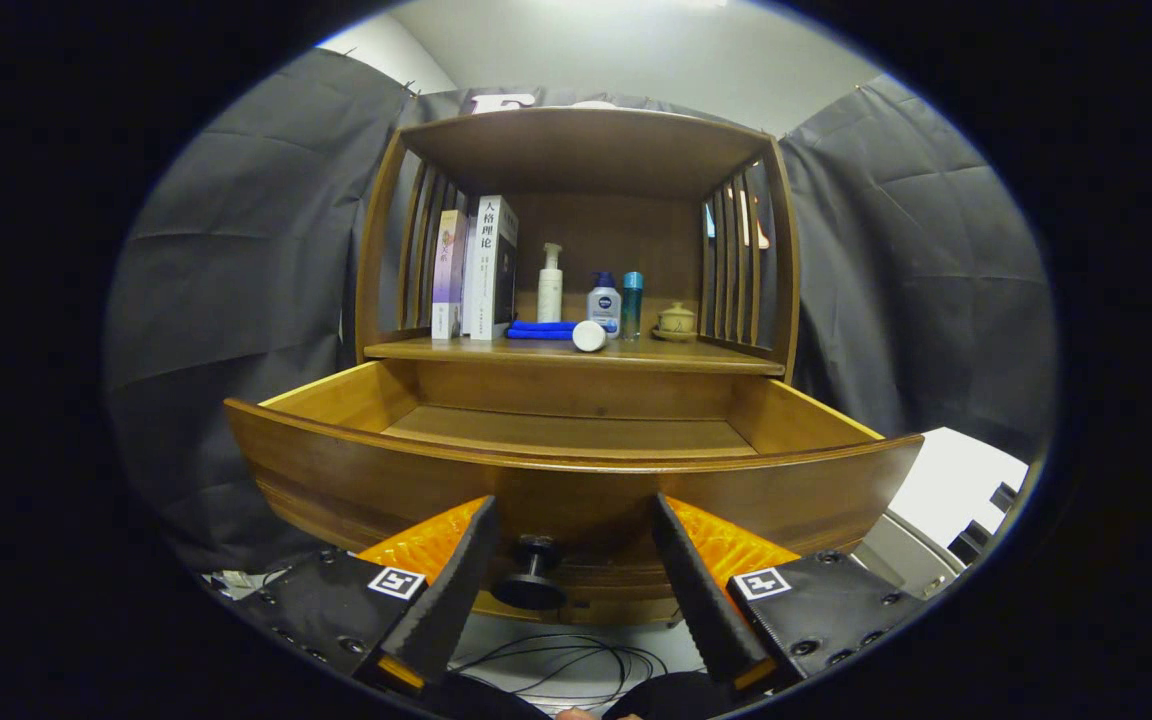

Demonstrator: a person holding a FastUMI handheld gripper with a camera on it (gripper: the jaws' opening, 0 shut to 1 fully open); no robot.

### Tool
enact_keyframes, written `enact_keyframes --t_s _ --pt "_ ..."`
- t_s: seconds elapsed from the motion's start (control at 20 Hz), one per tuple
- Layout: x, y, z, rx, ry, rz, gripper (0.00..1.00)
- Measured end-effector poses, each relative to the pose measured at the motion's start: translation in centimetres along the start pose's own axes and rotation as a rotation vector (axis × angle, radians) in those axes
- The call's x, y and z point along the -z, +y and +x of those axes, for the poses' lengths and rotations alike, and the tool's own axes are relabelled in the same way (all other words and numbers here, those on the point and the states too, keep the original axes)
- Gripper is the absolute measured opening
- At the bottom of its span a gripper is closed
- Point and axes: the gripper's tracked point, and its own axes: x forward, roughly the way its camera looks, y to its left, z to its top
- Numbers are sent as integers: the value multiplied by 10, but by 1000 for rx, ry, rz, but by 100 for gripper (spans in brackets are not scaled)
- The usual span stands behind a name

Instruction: Pull open the drawer, take out the items inside it, and place them on the countertop above the cabinet.

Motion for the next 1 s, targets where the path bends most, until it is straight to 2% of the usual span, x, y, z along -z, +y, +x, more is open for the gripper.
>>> enact_keyframes --t_s 0.65,1.0 --pt "-7 20 24 -13 -17 -1 98" --pt "-26 25 67 3 -18 6 98"
